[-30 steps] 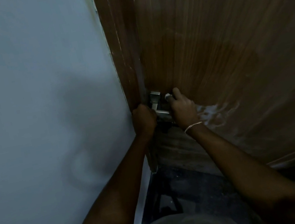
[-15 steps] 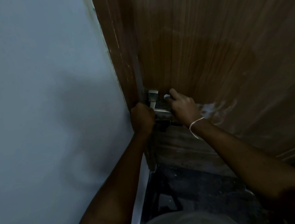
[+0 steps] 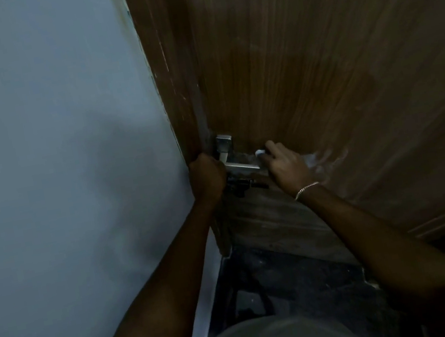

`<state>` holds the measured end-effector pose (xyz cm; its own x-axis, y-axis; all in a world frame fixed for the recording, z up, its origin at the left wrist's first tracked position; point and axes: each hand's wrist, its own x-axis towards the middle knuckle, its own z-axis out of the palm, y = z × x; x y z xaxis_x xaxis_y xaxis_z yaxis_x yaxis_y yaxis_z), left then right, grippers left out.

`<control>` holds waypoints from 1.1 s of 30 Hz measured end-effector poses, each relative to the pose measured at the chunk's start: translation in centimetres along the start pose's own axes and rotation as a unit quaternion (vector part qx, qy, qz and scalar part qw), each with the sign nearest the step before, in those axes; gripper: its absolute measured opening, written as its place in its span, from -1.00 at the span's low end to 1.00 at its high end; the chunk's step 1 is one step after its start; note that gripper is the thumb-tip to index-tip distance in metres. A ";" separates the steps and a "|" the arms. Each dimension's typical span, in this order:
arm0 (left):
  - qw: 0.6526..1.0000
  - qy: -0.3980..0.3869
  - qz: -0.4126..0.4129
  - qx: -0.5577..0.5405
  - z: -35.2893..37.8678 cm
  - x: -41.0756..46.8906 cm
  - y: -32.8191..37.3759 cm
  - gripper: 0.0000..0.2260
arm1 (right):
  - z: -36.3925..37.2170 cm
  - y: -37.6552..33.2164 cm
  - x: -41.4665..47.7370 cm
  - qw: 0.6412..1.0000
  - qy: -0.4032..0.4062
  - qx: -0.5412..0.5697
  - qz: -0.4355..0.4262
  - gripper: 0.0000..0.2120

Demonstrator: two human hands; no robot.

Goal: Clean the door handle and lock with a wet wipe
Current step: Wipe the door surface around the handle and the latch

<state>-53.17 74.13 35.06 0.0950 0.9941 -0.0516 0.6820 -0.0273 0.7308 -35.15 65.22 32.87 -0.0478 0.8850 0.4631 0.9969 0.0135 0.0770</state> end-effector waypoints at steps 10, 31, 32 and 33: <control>1.000 0.003 -0.008 0.002 0.3 0.2 -0.4 -0.86 | -0.5 0.6 -2.0 0.995 -0.065 0.012 0.073 -0.73; 1.000 -0.004 0.001 0.013 0.6 0.4 -0.6 -0.82 | -1.0 5.4 -7.4 0.949 0.111 0.106 0.274 -0.71; 1.000 -0.002 0.003 0.014 0.6 0.4 -0.6 -0.82 | -1.1 5.5 -7.2 0.942 0.128 0.110 0.288 -0.71; 1.000 -0.003 0.007 0.014 0.6 0.4 -0.6 -0.82 | -1.0 5.4 -6.9 0.940 0.133 0.111 0.293 -0.71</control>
<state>-53.13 74.49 34.23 0.1087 0.9930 -0.0457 0.7013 -0.0441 0.7115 -29.51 58.71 30.97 0.5291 0.6236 0.5755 0.8440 -0.3172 -0.4324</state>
